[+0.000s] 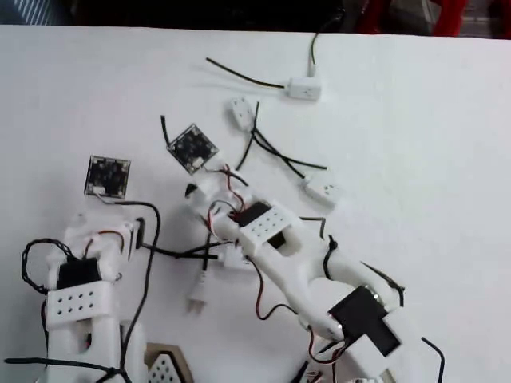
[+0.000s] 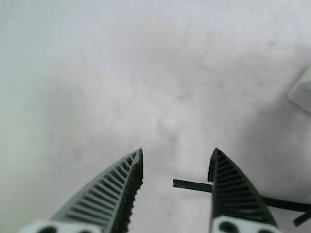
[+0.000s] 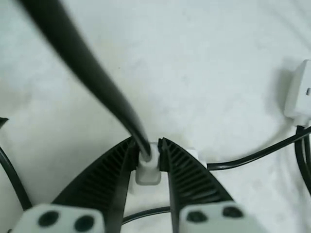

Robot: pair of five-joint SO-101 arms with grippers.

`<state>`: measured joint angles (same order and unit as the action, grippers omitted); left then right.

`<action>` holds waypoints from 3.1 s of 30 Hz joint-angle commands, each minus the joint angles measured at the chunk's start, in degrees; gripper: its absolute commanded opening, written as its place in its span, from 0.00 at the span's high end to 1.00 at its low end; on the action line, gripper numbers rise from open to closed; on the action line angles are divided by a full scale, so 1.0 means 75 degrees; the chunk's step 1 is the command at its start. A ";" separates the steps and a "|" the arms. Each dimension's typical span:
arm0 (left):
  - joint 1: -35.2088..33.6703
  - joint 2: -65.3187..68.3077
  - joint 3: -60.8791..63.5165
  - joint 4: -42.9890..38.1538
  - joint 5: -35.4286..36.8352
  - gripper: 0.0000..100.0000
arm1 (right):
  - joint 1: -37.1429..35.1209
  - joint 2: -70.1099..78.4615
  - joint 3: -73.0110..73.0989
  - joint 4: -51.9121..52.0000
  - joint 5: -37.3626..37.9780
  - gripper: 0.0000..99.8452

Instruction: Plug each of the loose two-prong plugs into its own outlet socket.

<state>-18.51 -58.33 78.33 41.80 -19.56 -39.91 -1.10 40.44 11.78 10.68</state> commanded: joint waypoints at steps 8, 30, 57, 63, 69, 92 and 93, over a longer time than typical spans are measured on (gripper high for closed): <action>-0.0076 -0.0193 -0.0012 -0.0047 -0.0059 0.77 | -0.0135 -0.0076 -0.0012 0.0229 -0.0281 0.98; -0.0076 -0.0229 0.0141 -0.0105 -0.0094 0.77 | -0.0182 0.0580 -0.0188 0.1248 0.0047 0.98; -0.0076 -0.0229 0.0141 -0.0105 -0.0094 0.77 | 0.0205 0.0381 -0.0164 0.3159 0.0023 0.98; -0.0076 -0.0229 0.0141 -0.0105 -0.0094 0.77 | 0.0369 0.0381 -0.0188 0.3475 0.0070 0.98; -0.0064 -0.0229 0.0141 -0.0105 -0.0094 0.77 | 0.0697 0.0018 -0.0164 0.3499 0.0082 0.98; -0.0064 -0.0229 0.0141 -0.0105 -0.0105 0.77 | 0.0545 -0.0369 0.0059 0.2233 -0.0469 0.98; -0.0064 -0.0229 0.0141 -0.0105 -0.0105 0.77 | 0.0545 -0.0416 0.0188 0.2081 -0.0469 0.98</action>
<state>-18.59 -58.86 79.38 41.80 -19.91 -36.66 -2.59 39.56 28.92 7.69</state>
